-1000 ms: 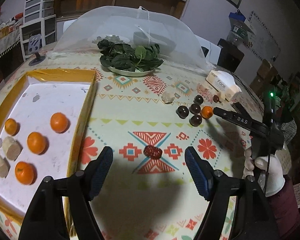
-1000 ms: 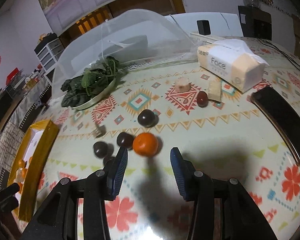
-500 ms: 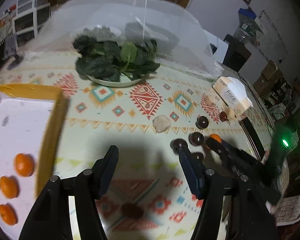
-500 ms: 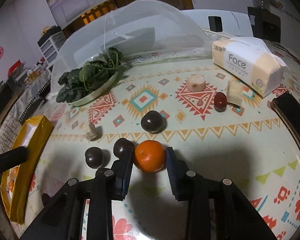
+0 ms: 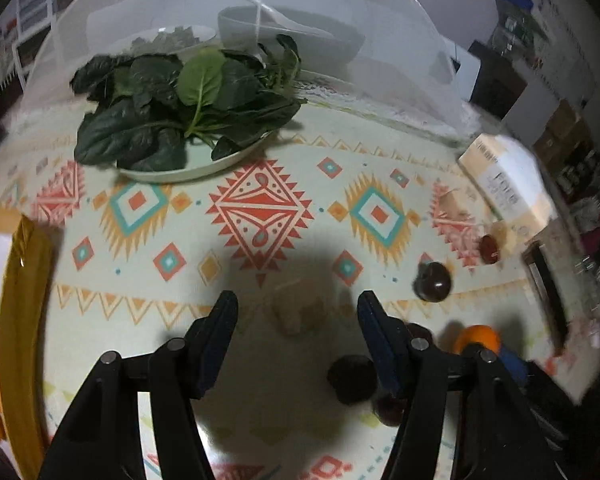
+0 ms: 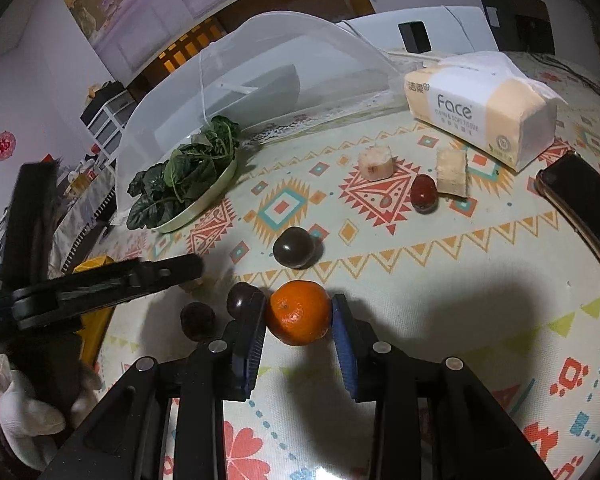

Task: Organize fruits
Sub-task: 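Grasp a small beige piece with the left tool while the right tool grasps a mandarin, then place the beige piece and mandarin into the white tray with both tools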

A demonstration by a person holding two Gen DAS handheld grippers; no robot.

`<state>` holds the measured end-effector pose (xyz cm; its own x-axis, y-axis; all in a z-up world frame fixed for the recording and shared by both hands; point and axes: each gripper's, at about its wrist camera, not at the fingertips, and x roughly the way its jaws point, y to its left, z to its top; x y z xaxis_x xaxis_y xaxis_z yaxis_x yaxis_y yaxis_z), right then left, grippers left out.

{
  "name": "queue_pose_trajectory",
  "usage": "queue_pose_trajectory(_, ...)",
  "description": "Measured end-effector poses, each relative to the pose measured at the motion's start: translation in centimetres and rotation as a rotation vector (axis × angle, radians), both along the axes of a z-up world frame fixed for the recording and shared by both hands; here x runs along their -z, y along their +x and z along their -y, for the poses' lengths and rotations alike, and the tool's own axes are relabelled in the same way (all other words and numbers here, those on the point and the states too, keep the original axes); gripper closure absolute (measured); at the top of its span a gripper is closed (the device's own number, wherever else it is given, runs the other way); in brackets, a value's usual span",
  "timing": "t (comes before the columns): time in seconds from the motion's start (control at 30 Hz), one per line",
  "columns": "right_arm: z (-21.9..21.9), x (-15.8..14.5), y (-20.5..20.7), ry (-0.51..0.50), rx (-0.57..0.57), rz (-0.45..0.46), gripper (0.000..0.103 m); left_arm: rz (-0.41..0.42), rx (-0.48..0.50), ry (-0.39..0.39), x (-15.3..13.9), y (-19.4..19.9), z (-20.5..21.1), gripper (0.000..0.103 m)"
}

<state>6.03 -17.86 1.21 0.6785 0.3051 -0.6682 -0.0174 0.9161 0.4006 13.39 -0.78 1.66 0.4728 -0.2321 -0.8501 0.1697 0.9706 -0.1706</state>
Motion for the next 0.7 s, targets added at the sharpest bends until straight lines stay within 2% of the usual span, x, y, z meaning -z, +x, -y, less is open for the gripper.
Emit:
queue_pose_trajectory(0.03,-0.1,-0.1,-0.1,-0.008,0.0,0.004,0.068,-0.004,0.002,0.013,0.1,0.1,0.2,0.079)
queue_pose_trajectory(0.13,0.0,-0.2,-0.2,-0.014,0.004,0.013,0.068,-0.003,-0.006,0.024,0.1,-0.2,0.1,0.087)
queue_pose_trajectory(0.2,0.1,-0.2,-0.3,-0.014,0.011,0.017,0.068,0.007,-0.012,0.023,-0.3,-0.7,-0.2,0.088)
queue_pose_trajectory(0.37,0.4,-0.4,-0.6,-0.014,0.031,0.044,0.068,0.021,-0.015,-0.034,-2.3,-3.3,-2.4,0.088)
queue_pose_trajectory(0.6,-0.4,-0.9,-0.9,-0.064,0.03,0.075,0.068,0.055,-0.053,-0.186,-6.4,-10.0,-10.5,0.088)
queue_pose_trajectory(0.7,-1.1,-1.3,-1.2,-0.082,0.016,0.071,0.068,0.082,-0.092,-0.205,-7.5,-12.9,-14.6,0.088)
